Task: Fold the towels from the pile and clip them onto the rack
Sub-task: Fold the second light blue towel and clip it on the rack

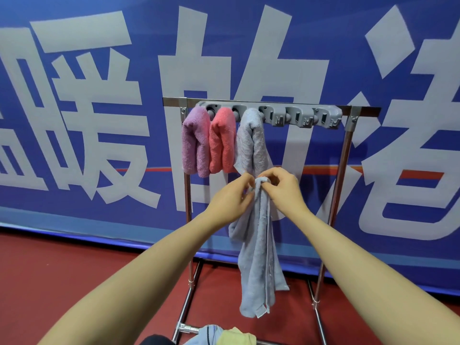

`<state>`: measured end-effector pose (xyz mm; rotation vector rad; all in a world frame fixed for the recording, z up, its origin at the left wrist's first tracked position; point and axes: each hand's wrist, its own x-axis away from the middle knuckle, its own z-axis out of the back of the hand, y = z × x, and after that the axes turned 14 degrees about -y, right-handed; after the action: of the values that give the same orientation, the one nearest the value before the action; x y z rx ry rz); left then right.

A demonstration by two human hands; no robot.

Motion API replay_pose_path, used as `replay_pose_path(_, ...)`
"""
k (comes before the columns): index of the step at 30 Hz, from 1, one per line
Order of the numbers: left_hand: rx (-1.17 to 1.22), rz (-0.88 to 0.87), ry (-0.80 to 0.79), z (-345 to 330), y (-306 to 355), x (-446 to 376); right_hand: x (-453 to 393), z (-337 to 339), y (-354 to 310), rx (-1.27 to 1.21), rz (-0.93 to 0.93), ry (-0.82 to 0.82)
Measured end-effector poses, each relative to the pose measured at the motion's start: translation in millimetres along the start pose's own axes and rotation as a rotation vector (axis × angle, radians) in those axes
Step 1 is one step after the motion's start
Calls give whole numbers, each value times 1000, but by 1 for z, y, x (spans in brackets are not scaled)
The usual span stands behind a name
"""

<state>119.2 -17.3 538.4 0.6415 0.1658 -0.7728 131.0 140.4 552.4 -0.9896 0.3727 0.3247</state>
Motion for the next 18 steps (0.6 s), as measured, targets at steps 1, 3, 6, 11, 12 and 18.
replay_pose_path(1, -21, -6, -18, -2, 0, 1, -1, 2, -2, -2, 5, 20)
replay_pose_path(3, -53, 1, -55, -4, -2, 4, -2, 5, -6, -24, 5, 54)
replay_pose_path(6, -136, 67, -110, -7, -13, 5, -2, 11, -10, -86, 8, 106)
replay_pose_path(11, -219, 187, -166, -14, -29, 5, -3, 20, -16, -136, 33, 149)
replay_pose_path(12, -230, 216, -170, -14, -29, 5, -3, 21, -16, -146, 36, 169)
replay_pose_path(18, -336, 269, -153, -13, -34, 6, -5, 29, -15, -182, 11, 294)
